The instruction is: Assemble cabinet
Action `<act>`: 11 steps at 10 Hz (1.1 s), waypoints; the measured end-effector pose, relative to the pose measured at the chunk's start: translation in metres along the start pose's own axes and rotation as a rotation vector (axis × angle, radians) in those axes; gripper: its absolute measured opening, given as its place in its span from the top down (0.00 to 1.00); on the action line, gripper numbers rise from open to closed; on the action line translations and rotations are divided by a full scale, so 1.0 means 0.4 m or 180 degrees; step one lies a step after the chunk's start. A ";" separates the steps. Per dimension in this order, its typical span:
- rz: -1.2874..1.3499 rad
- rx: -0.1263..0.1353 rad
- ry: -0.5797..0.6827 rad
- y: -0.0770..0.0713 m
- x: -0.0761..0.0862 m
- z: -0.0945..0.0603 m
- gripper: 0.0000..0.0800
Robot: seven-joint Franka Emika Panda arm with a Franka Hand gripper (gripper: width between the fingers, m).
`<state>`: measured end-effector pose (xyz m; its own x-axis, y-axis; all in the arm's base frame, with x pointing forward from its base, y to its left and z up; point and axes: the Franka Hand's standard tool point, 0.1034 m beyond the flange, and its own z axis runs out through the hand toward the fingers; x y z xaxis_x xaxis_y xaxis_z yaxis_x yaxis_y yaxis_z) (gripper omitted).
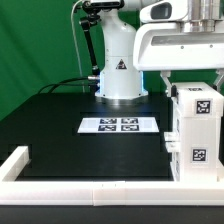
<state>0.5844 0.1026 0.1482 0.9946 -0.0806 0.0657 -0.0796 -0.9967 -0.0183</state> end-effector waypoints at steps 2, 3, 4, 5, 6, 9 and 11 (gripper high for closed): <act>0.0576 0.0013 -0.0013 0.000 -0.001 0.000 0.29; 0.0804 0.0006 -0.0012 0.007 0.000 0.000 0.29; 0.1011 0.0007 -0.0014 0.012 0.001 0.001 0.29; 0.1172 0.0006 -0.0018 0.015 0.001 0.001 0.29; 0.1235 0.0005 -0.0021 0.016 0.001 0.000 0.29; 0.1237 -0.0002 -0.0029 0.017 0.000 0.001 0.06; 0.1178 -0.0003 -0.0028 0.017 0.001 -0.005 0.01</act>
Offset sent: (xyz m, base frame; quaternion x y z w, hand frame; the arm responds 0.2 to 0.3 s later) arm -0.0012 0.0025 0.0010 0.0116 -0.0109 0.1835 0.9829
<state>0.5839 0.0958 0.1501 0.8990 -0.4355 0.0464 -0.4341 -0.9001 -0.0383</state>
